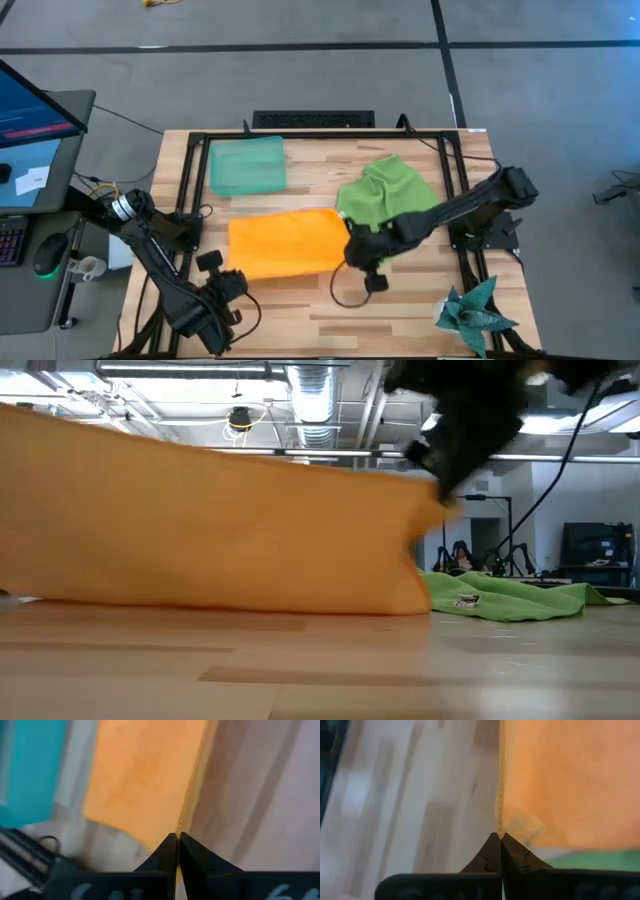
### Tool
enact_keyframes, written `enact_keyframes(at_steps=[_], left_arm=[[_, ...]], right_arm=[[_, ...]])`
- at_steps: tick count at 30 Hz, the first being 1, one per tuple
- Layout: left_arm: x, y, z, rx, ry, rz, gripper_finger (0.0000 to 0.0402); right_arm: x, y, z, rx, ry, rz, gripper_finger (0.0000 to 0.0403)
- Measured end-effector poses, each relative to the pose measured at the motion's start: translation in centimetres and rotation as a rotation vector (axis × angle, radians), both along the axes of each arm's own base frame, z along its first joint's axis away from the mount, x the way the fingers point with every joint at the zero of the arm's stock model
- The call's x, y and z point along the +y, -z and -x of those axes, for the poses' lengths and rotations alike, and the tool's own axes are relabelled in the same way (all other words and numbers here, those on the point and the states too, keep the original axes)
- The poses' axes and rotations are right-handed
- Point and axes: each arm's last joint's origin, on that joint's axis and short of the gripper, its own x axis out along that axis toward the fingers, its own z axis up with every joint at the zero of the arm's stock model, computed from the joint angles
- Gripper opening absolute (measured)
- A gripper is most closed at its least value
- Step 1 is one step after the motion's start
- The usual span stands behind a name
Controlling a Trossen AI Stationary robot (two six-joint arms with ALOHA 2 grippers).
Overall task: Roll microfiber towels into tight, uniform cylinder then place into a basket
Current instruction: Roll the yellow microfiber cloth
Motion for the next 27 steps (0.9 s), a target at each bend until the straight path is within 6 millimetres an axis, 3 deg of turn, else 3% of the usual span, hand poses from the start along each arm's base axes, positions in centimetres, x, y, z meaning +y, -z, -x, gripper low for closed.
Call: enact_keyframes(at_steps=[8,13,22,27], left_arm=[[-1.5,0.3,-1.0,-0.07,-0.005,0.176,0.0004],[-1.5,0.3,-1.0,-0.062,0.018,0.176,0.0004],[0.8,-0.2,0.6,0.055,-0.028,-0.093,0.0004],[0.9,-0.5,0.6,0.036,0.005,-0.095,0.0004]], right_arm=[[3.4,2.8,0.4,0.089,-0.039,-0.003,0.0013],[4.3,2.4,0.7,0.059,-0.062,-0.008,0.0008],[2.0,-1.0,1.0,-0.062,0.01,0.047,0.0009],[-0.4,-3.1,1.1,-0.122,0.074,0.057,0.0005]])
